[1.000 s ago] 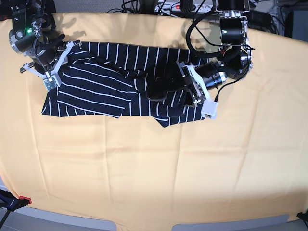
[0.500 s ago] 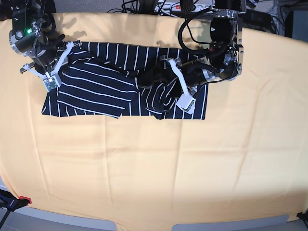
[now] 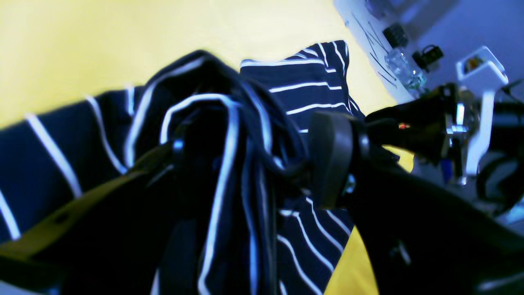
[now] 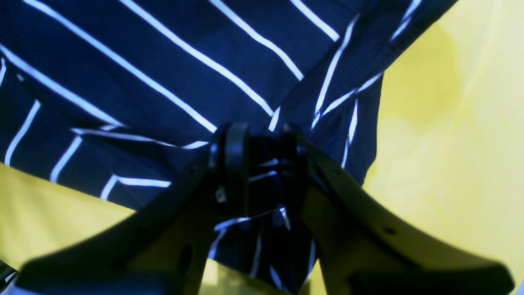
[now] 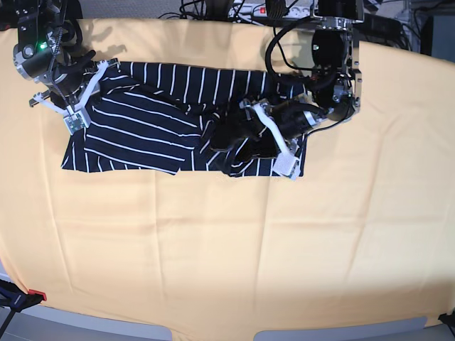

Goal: Fold the T-shirt properly
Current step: 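Press and smooth the folded section with the left gripper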

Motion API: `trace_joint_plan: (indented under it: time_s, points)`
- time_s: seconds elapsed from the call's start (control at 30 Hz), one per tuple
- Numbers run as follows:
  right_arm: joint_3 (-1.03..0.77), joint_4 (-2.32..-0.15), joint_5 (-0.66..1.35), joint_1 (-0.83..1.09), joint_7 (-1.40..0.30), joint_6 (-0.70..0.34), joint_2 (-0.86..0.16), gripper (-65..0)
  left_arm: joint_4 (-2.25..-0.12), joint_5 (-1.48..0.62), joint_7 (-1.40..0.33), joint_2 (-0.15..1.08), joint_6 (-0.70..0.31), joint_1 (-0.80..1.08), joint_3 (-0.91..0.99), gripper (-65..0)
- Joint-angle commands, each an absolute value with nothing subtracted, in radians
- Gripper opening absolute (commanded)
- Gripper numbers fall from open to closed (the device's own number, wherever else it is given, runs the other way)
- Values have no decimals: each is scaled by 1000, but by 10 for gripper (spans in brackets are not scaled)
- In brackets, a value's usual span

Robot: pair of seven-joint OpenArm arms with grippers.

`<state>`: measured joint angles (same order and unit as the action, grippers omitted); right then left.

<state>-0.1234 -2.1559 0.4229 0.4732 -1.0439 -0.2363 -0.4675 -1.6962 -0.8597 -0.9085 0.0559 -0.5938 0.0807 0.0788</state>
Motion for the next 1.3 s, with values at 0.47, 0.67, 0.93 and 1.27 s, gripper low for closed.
trace_joint_plan:
  time_s: [0.47, 0.67, 0.93, 1.27]
  points:
    - [-132, -2172, 422, 471, -1031, -236, -479, -479, -1715, -740, -923, 50, -676, 67, 36, -286]
    - [-132, -2172, 422, 471, -1032, -236, -479, -479, -1760, -866, -921, 50, -681, 67, 49, -286]
    - [-132, -2172, 422, 471, -1032, -235, -479, -479, -1789, -872, -881, 49, -698, 69, 19, -286]
    - [-132, -2172, 422, 471, -1030, -235, -479, -479, -1789, -556, -815, 51, -649, 15, 60, -290]
